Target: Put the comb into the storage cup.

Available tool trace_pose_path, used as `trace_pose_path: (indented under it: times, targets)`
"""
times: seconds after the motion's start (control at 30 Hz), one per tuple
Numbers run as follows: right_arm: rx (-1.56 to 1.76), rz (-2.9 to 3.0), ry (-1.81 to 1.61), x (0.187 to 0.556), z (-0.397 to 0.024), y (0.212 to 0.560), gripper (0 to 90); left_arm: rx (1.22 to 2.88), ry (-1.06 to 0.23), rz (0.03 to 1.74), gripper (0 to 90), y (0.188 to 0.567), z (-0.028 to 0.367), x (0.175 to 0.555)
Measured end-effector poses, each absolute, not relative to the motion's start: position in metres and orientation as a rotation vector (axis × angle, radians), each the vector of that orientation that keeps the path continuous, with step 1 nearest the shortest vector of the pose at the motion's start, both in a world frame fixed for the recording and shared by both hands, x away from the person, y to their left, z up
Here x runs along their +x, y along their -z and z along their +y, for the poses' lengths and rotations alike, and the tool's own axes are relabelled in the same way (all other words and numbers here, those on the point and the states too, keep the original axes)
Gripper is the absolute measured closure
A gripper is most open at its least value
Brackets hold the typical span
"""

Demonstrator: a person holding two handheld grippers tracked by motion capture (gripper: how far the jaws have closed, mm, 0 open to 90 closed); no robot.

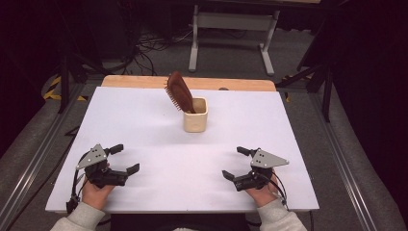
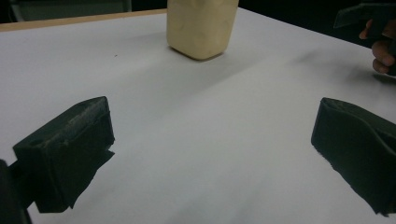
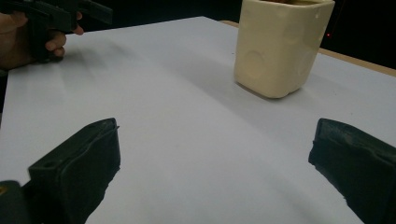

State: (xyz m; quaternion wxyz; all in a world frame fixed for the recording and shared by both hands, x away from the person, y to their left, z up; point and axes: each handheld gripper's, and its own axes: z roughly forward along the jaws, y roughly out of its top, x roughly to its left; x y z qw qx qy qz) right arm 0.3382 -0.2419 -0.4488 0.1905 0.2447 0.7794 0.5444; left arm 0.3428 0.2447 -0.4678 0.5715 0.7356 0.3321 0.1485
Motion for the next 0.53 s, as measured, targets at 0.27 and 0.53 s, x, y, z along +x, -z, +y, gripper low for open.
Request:
trace_pose_path:
  times: [0.27, 0.53]
  targets:
    - [0.701, 2.190, -1.527, 0.3383, -0.2430, 0.4487, 2.0, 1.729, -0.424, 0.819, 3.9, 0.4669, 0.2485, 0.3445]
    - [0.701, 2.182, -1.525, 0.3382, -0.2435, 0.4485, 2.0, 1.691, -0.375, 0.804, 0.0, 0.4657, 0.2530, 0.3477]
